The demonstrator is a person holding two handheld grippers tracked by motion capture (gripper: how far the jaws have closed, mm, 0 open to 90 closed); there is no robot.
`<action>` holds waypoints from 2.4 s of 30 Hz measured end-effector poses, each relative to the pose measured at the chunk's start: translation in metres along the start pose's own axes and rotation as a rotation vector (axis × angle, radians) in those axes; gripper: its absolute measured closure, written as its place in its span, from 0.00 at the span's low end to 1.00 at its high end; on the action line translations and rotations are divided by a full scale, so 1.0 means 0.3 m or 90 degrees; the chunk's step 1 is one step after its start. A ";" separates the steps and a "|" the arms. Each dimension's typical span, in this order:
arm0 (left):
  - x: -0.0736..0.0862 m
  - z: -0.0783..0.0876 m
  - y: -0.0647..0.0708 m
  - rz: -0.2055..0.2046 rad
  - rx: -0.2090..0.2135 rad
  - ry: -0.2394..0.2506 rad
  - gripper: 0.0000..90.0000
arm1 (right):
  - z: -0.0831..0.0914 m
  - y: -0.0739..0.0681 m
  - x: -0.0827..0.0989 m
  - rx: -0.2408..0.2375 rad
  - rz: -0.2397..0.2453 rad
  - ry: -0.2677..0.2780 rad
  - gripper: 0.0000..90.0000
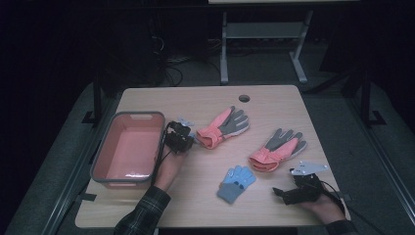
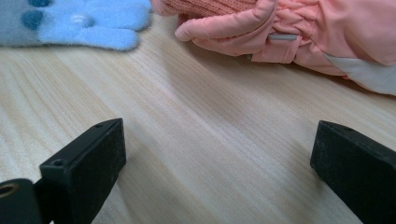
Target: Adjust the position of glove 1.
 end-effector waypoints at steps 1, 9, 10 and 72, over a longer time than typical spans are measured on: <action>-0.002 0.006 0.000 0.000 0.003 0.004 0.96 | 0.000 0.000 0.000 0.000 0.000 0.000 0.03; -0.024 0.077 0.017 -0.007 0.064 0.052 0.96 | 0.000 0.000 0.000 0.000 0.000 0.000 0.03; -0.032 0.095 0.034 -0.006 0.084 0.067 0.96 | 0.000 0.000 0.000 0.000 0.000 0.000 0.03; -0.096 0.150 0.324 -0.102 0.244 0.109 0.96 | -0.184 -0.429 -0.133 -0.236 0.139 -0.080 1.00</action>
Point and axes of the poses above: each handheld gripper's, and its own axes: z roughly backward along the jaws, x roughly out of its underside, y roughly to its right, the point moved 6 cm from there along -z, roughly forward along the jaws, and after that the axes turned 15 degrees about -z, right-handed, at the moved point
